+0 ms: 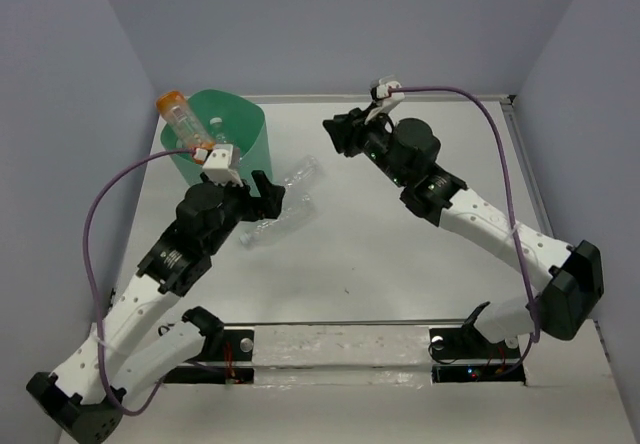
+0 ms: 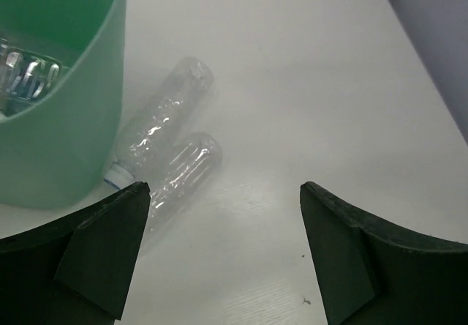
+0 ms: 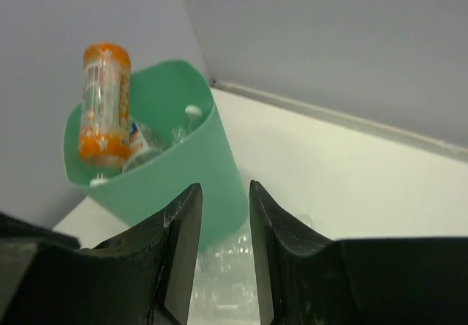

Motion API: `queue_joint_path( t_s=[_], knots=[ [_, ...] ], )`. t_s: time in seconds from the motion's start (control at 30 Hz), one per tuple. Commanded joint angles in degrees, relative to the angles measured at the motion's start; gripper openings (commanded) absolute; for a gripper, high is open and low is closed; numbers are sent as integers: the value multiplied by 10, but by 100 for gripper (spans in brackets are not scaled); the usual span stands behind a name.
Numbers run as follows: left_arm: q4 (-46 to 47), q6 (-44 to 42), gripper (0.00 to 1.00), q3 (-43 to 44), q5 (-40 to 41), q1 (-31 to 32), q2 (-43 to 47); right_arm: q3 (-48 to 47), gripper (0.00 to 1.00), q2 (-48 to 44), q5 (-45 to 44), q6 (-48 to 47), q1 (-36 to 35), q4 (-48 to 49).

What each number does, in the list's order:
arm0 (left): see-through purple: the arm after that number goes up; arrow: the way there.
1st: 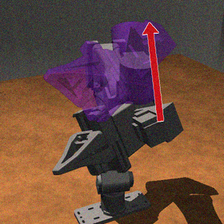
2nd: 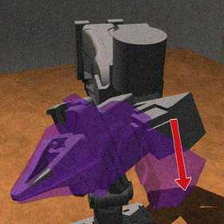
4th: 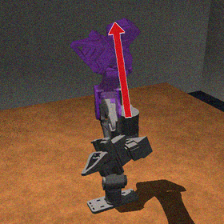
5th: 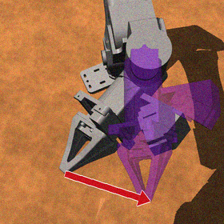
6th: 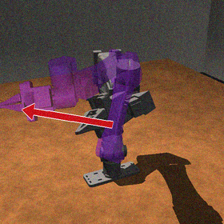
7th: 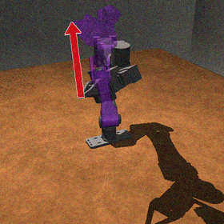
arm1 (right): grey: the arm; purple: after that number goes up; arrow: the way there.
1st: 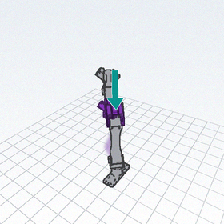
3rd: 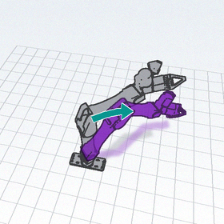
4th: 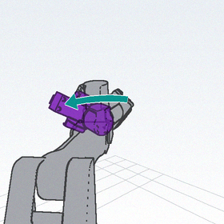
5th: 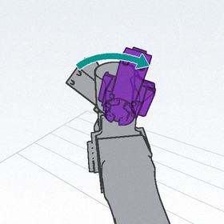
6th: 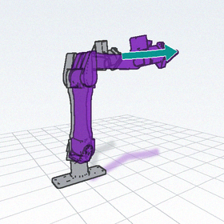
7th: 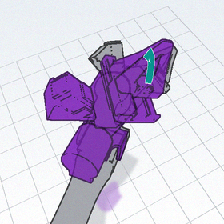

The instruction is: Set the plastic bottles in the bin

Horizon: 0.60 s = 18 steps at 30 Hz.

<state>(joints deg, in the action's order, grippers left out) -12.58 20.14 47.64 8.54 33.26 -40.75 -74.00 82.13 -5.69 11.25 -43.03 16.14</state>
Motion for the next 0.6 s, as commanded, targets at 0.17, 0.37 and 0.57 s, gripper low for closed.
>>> queue_joint_path(
  t_s=[0.17, 0.37, 0.57],
  knots=[
    [-10, -85, 91, 19, 10, 81, -167, 188, 51, -184, -55, 52, 14, -82],
    [-22, -77, 96, 43, 69, 95, -264, 274, 63, -256, -41, 67, 37, -97],
    [-25, -100, 99, 107, 94, 102, -361, 307, 64, -298, -23, 77, 49, -100]
  ],
)
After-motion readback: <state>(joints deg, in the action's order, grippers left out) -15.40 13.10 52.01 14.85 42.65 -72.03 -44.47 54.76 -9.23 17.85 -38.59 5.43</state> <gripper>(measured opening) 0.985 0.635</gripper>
